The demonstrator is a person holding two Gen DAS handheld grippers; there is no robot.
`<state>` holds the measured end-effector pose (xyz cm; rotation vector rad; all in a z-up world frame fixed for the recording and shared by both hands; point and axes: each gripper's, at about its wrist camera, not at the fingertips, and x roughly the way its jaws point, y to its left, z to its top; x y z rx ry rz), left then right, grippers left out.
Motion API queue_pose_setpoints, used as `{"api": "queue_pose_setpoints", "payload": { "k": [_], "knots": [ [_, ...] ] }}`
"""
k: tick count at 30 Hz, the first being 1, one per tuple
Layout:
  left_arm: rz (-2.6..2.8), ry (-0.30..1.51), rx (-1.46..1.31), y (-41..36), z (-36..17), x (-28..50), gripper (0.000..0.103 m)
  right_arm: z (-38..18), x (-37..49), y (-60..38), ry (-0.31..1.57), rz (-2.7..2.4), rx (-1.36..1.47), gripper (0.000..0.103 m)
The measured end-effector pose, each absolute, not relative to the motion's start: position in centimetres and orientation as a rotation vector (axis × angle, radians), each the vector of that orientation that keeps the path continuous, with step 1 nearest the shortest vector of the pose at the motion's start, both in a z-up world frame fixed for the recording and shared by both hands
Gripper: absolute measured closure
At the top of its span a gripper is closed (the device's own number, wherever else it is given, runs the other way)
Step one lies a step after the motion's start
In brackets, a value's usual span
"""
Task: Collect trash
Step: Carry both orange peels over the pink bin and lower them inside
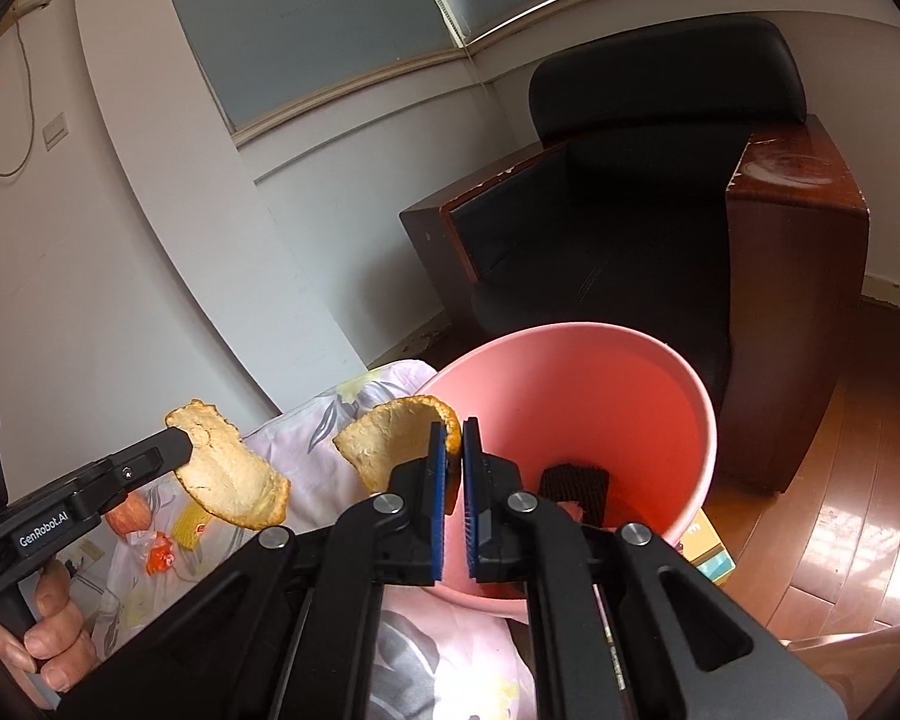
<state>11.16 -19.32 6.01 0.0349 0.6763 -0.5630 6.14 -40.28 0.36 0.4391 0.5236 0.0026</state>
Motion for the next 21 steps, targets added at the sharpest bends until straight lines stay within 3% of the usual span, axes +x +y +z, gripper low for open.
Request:
{"api": "queue_pose_setpoints", "payload": {
  "k": [21],
  "knots": [
    [-0.587,0.754,0.174,-27.2,0.9,14.1,0.099,-3.2,7.3,-45.1,0.607,-0.12,0.438,0.097]
  ]
}}
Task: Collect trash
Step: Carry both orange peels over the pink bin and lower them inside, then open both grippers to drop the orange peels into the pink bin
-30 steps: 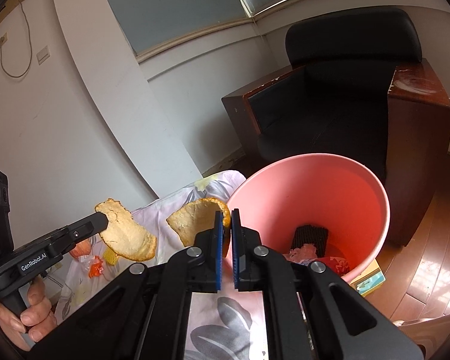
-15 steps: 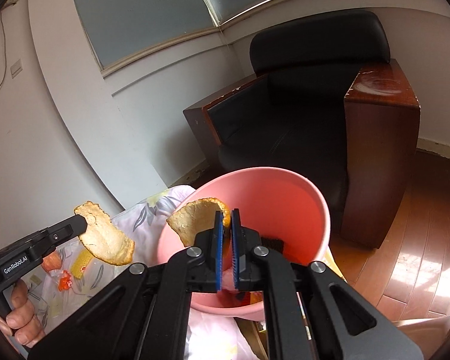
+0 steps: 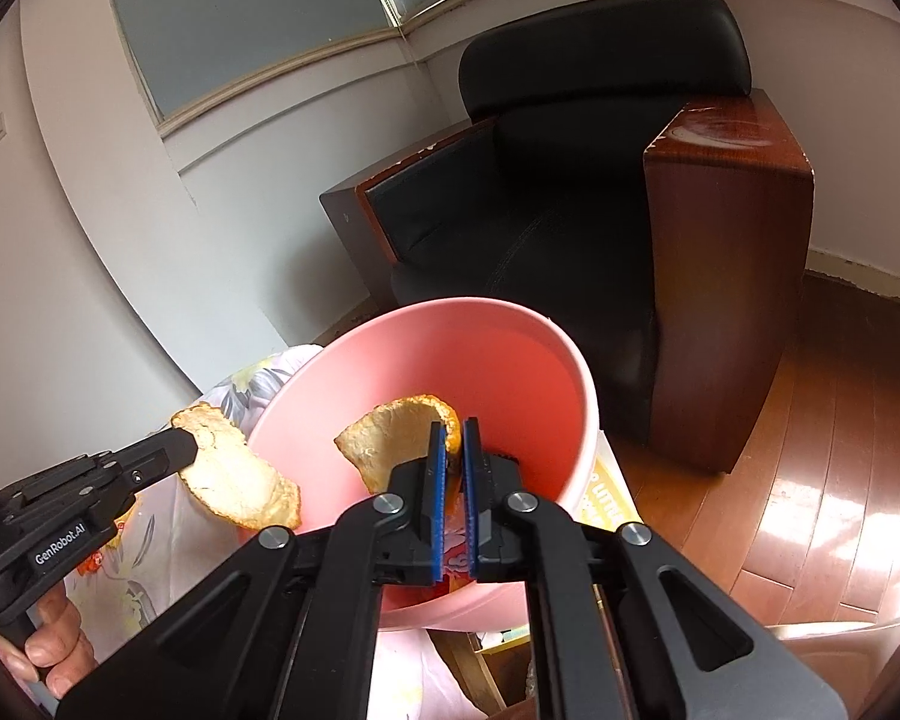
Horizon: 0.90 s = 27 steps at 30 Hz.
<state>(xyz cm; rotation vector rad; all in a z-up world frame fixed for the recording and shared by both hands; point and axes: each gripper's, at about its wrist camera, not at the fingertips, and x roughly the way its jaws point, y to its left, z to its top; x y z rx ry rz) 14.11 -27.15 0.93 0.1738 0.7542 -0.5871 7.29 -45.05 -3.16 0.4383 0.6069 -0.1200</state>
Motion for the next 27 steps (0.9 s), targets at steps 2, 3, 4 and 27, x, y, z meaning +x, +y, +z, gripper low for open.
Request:
{"api": "queue_pose_setpoints", "payload": {
  "k": [2,3,4,27],
  "knots": [
    [-0.571,0.755,0.194,-27.7,0.5,14.2,0.099,-3.3,7.3,-44.6,0.612,-0.119,0.434,0.097],
    [-0.569,0.755,0.199,-27.9,0.3,14.1,0.099,-3.3,7.3,-44.5,0.613,-0.121,0.432,0.097],
    [-0.566,0.753,0.204,-28.0,0.2,14.1,0.099,-3.3,7.4,-44.4,0.612,-0.121,0.43,0.097],
    [-0.539,0.754,0.175,-27.0,0.5,13.8,0.067,-3.4,7.4,-44.8,0.612,-0.145,0.478,0.094]
  ]
}}
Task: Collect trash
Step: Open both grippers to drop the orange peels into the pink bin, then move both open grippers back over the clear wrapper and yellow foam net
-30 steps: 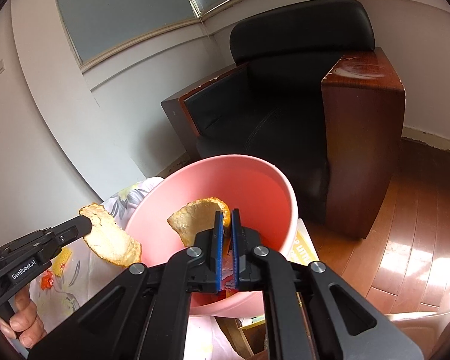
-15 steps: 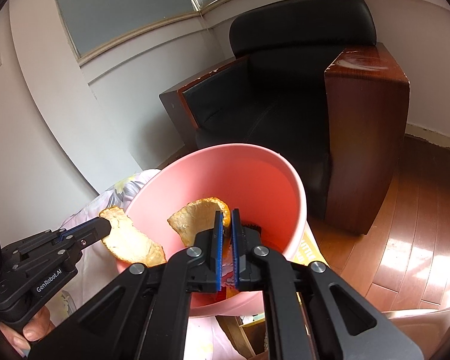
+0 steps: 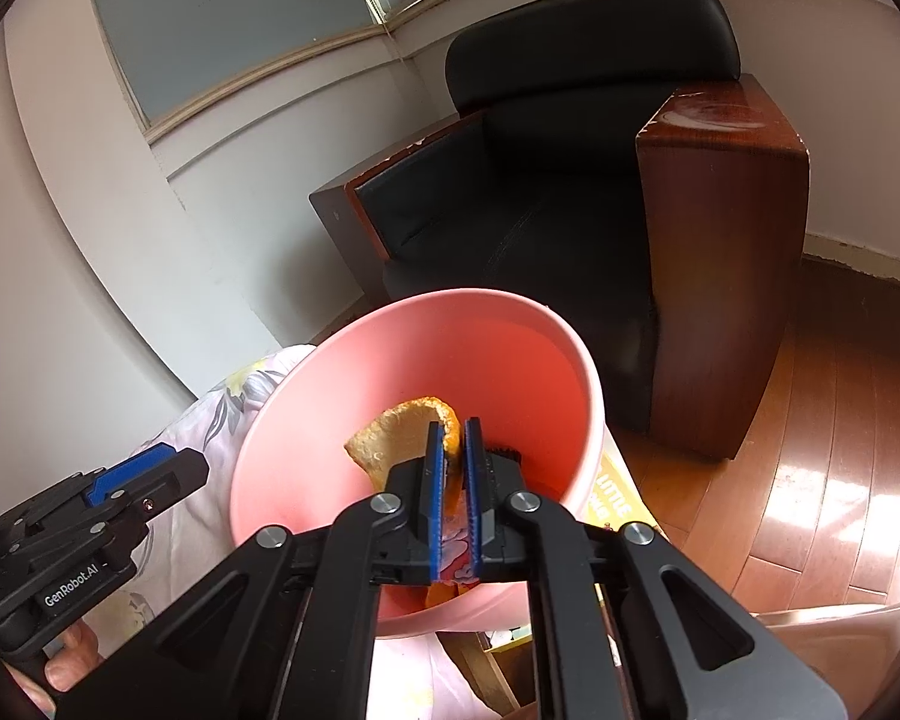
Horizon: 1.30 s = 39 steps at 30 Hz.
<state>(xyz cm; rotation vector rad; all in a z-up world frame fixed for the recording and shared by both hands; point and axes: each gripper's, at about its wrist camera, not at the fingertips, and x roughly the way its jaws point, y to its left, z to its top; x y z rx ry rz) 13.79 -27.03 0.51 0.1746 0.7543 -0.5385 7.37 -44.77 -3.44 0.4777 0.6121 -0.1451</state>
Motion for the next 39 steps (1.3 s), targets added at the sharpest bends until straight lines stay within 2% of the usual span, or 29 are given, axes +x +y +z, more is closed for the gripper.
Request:
{"api": "queue_pose_setpoints", "payload": {
  "k": [4,9,18,22,39],
  "knots": [
    [-0.541,0.751,0.169,-26.7,0.8,13.4,0.067,-3.2,7.2,-44.7,0.602,-0.142,0.485,0.086],
    [-0.541,0.751,0.158,-26.1,1.0,13.1,0.066,-2.9,7.0,-44.5,0.593,-0.137,0.485,0.082],
    [-0.525,0.738,0.127,-24.1,2.0,12.3,0.065,-2.0,6.6,-43.5,0.581,-0.112,0.469,0.081],
    [-0.511,0.734,0.104,-22.7,2.4,12.0,0.061,-1.4,6.5,-42.7,0.579,-0.09,0.457,0.081],
    [-0.445,0.688,0.018,-14.7,4.2,9.7,0.06,-0.1,6.1,-36.8,0.594,0.061,0.431,0.081]
  ]
}}
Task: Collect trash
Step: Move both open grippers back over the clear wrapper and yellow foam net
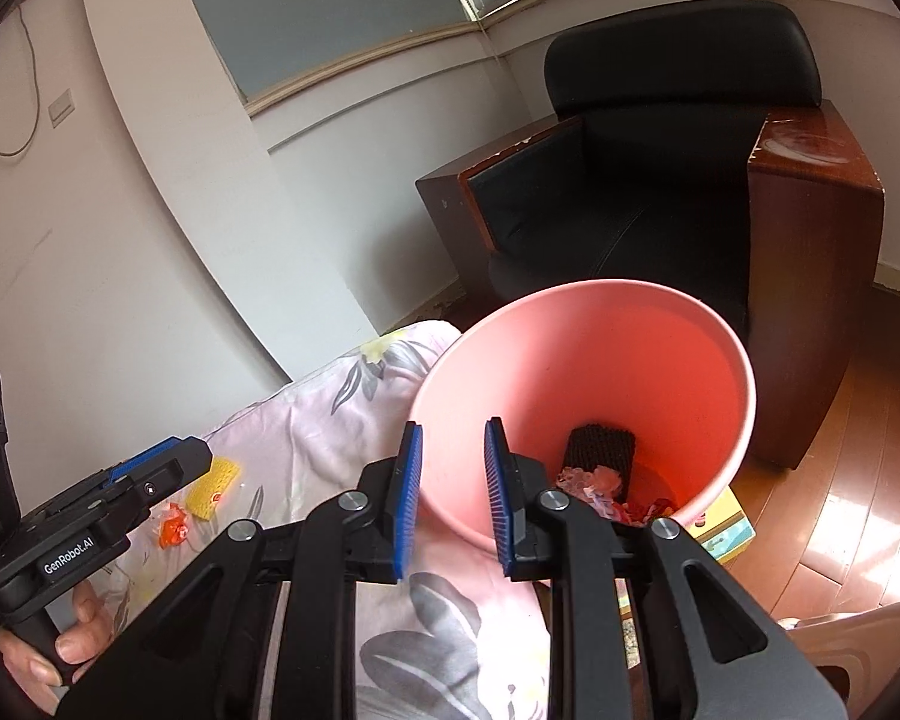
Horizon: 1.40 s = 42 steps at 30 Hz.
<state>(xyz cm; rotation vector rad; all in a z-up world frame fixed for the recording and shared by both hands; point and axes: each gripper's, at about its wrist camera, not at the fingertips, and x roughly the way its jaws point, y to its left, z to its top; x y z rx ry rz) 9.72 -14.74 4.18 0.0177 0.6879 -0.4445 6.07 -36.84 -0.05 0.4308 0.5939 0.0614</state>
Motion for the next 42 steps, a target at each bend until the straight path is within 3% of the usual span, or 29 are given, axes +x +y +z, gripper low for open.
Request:
{"api": "queue_pose_setpoints", "payload": {
  "k": [16,42],
  "knots": [
    [-0.345,0.693,-0.067,-7.8,3.6,8.6,0.06,-0.6,6.3,-31.5,0.644,0.152,0.393,0.081],
    [-0.043,0.769,-0.247,7.4,-1.7,7.0,0.058,-2.5,8.1,-23.5,0.746,0.375,0.351,0.081]
  ]
}}
